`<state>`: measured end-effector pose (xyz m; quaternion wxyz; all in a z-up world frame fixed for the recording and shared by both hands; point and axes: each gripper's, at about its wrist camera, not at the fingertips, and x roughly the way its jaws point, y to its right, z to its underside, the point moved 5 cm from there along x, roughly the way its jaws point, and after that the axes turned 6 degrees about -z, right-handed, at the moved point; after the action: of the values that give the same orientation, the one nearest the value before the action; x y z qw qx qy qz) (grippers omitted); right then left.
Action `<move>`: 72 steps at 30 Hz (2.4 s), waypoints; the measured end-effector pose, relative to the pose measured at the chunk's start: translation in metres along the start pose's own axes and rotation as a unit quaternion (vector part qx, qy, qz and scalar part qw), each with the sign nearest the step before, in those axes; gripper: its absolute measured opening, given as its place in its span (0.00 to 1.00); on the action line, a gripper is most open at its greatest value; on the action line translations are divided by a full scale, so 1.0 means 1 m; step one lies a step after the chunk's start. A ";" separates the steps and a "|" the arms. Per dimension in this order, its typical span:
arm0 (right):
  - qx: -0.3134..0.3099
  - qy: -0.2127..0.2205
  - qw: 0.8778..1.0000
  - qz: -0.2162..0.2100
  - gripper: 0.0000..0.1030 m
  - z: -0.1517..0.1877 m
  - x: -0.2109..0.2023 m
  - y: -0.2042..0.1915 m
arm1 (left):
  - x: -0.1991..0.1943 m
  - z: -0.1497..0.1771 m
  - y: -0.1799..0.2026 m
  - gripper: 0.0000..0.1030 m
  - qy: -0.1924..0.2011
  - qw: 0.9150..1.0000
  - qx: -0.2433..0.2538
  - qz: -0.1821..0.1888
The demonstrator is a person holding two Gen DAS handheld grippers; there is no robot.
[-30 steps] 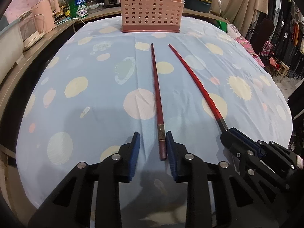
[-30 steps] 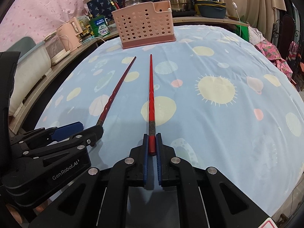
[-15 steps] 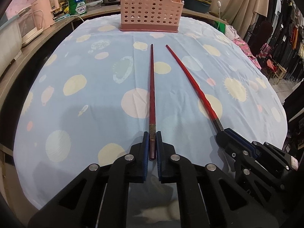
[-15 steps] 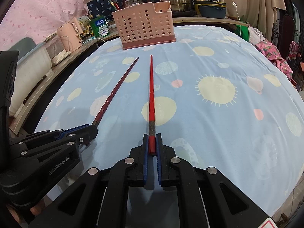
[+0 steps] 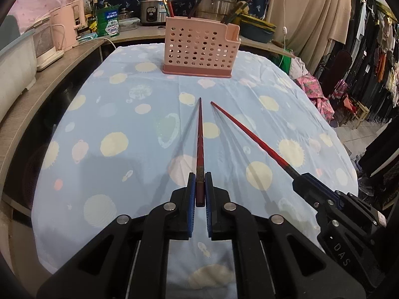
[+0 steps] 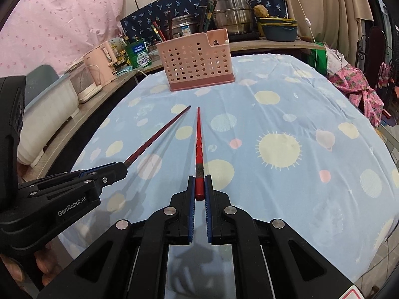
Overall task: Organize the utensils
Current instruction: 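Lift the last chopsticks with both tools and carry them over the pink basket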
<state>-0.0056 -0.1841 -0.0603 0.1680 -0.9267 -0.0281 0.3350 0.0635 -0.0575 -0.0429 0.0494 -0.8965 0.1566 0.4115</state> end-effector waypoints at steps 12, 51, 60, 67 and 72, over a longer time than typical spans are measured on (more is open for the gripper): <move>0.014 0.075 0.997 -0.014 0.07 -0.067 -0.040 0.005 | -0.033 -0.061 -0.021 0.07 0.053 0.998 -0.035 0.010; 0.009 0.246 0.967 -0.068 0.07 -0.321 -0.030 0.005 | -0.085 -0.304 -0.050 0.07 0.261 0.963 -0.057 -0.021; -0.009 0.263 0.963 -0.057 0.07 -0.368 -0.004 -0.005 | -0.078 -0.357 -0.044 0.07 0.304 0.950 -0.051 -0.037; -0.009 0.243 0.969 -0.044 0.07 -0.380 0.032 0.002 | -0.035 -0.365 -0.041 0.07 0.285 0.956 -0.050 -0.043; -0.007 0.221 0.975 -0.039 0.07 -0.377 0.058 0.008 | -0.003 -0.362 -0.042 0.07 0.264 0.962 -0.051 -0.044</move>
<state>0.2764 -0.2924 0.1723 0.1767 -0.9771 -0.0287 0.1150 0.3365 -0.0957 0.1952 -0.0213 -0.9805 0.1038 0.1652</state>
